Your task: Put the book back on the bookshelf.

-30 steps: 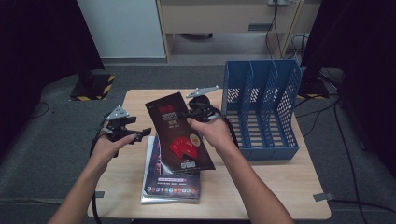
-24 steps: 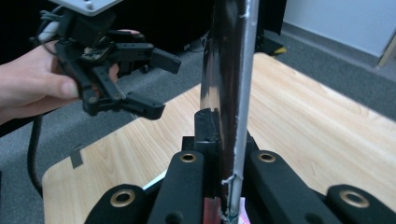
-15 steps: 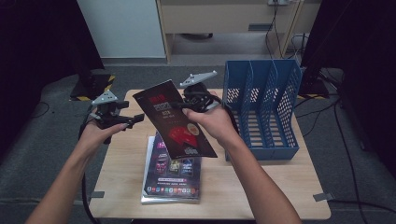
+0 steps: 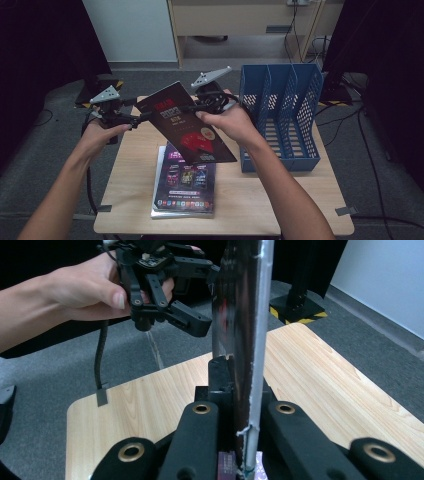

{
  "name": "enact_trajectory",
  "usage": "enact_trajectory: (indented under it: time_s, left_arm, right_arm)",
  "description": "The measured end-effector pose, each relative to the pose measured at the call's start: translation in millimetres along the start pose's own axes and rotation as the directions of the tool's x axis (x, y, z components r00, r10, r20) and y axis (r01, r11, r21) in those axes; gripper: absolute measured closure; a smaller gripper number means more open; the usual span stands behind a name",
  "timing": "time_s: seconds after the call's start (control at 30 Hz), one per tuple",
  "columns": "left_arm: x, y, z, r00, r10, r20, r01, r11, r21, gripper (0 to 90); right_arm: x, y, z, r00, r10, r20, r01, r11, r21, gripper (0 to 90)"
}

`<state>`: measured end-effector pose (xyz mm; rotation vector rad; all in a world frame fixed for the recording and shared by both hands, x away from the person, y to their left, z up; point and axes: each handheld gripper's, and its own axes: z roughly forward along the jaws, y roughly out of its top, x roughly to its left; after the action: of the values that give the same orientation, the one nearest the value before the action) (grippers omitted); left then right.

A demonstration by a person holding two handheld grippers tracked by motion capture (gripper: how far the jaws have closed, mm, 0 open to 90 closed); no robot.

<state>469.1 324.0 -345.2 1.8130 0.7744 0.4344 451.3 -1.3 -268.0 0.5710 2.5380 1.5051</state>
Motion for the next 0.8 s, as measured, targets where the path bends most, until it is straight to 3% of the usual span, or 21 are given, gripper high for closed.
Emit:
enact_trajectory:
  time_s: [0.33,0.6,0.73,0.8]
  left_arm:
    - [-6.6,1.8,10.0,0.9971,0.012,0.075,-0.012,0.9999,0.007,4.2]
    - [-8.0,1.2,9.0,0.9921,-0.007,0.125,0.003,0.9996,0.030,21.8]
    - [-12.9,0.8,5.4,0.9927,0.000,0.121,-0.004,0.9995,0.032,29.4]
    - [-14.4,1.4,3.4,0.9932,-0.002,0.116,-0.002,0.9996,0.030,37.2]
  right_arm:
    - [1.9,8.0,1.0,0.9986,-0.033,-0.040,0.033,0.999,0.003,87.1]
    - [2.4,8.3,5.4,0.9991,-0.037,-0.020,0.038,0.999,0.018,87.1]
    - [3.1,8.5,6.8,0.9991,-0.042,-0.003,0.042,0.999,0.030,87.1]
    - [2.5,7.3,6.8,0.9990,-0.044,0.008,0.044,0.999,0.031,87.1]
